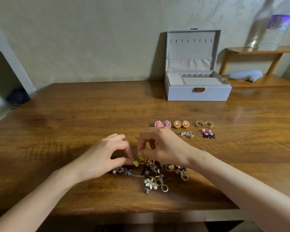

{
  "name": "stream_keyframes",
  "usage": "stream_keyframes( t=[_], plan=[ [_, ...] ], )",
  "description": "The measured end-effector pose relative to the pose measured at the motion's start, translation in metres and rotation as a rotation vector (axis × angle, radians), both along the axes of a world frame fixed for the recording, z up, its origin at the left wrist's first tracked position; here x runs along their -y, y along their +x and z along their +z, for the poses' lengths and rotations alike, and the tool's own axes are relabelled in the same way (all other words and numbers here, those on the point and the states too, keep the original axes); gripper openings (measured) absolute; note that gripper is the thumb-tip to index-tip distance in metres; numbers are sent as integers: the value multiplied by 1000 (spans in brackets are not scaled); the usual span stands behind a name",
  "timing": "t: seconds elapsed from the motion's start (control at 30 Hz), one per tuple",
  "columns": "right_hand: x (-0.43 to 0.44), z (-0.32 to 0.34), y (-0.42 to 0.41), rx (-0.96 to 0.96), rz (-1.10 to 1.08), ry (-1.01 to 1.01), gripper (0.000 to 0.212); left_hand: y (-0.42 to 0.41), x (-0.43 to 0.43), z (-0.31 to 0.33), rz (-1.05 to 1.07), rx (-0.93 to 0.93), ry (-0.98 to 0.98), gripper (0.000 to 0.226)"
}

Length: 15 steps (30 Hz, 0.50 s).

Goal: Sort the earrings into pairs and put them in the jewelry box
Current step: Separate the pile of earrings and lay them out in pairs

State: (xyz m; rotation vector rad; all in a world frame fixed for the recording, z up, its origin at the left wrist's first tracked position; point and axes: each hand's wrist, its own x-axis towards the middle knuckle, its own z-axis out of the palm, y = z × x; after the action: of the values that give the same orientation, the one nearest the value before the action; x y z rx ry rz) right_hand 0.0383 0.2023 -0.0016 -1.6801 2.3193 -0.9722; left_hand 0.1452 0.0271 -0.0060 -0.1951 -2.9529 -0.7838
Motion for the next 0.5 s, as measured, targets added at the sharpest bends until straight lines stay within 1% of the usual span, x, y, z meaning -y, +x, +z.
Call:
stream_keyframes(
  t=[0.1,0.2,0.33,0.5],
  plan=[
    [-3,2,-3,143,-23,-63,9,-1,3,8,50,12,139,7],
    [-4,2,-5,156,-35,-77,12,-1,3,14,87,45,269,6],
    [-8,1,-3,87,-33,-28,5,-4,1,15,118,87,373,5],
    [-10,0,-4,-81,-40,-47,13,-8,1,12,163,53,459,3]
  ],
)
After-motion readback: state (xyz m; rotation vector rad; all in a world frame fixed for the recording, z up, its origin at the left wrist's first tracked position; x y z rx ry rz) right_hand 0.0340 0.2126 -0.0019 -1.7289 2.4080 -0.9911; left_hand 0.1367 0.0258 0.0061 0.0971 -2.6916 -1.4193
